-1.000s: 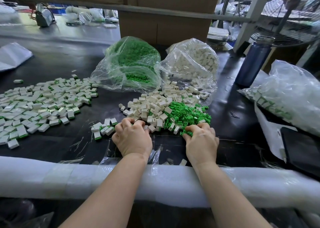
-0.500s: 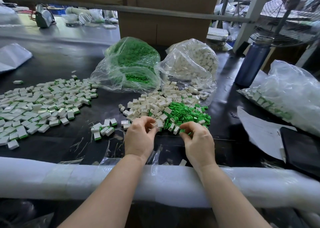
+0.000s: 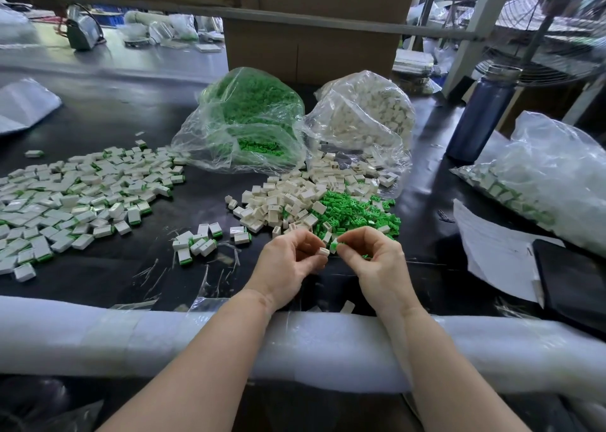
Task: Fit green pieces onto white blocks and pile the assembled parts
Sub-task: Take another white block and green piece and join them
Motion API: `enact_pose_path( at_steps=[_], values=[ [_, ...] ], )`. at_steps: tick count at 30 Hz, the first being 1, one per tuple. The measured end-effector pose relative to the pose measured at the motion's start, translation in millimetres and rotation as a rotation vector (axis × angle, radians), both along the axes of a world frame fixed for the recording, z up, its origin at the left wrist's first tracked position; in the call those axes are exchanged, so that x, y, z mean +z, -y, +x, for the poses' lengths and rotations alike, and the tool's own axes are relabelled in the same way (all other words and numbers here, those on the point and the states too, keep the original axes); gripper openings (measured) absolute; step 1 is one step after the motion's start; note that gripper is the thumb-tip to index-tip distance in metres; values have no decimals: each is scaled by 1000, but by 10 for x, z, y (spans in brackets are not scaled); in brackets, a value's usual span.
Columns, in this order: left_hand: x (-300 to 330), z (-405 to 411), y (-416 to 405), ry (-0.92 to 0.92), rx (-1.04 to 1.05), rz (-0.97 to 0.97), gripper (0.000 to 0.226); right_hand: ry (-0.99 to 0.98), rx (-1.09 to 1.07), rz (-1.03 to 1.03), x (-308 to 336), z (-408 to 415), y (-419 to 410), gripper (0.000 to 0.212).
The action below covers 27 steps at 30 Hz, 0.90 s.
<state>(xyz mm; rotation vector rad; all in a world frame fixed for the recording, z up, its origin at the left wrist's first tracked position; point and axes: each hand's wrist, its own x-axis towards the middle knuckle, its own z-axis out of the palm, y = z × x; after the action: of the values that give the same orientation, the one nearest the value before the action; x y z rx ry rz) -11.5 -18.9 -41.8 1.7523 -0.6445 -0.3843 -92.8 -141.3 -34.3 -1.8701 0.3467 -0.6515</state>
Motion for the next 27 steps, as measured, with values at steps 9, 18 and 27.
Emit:
enact_pose_path(
  at_steps=[9, 18, 27],
  values=[
    [-12, 13, -9, -26, -38, -10, 13, -1, 29, 2, -36, 17, 1, 23],
    [-19, 28, -14, -64, -29, -53, 15, -47, 45, 48, -33, 12, 4, 17],
    [-20, 17, -5, -48, -48, -47, 16, -74, 85, 50, -44, 16, -3, 21]
  ],
)
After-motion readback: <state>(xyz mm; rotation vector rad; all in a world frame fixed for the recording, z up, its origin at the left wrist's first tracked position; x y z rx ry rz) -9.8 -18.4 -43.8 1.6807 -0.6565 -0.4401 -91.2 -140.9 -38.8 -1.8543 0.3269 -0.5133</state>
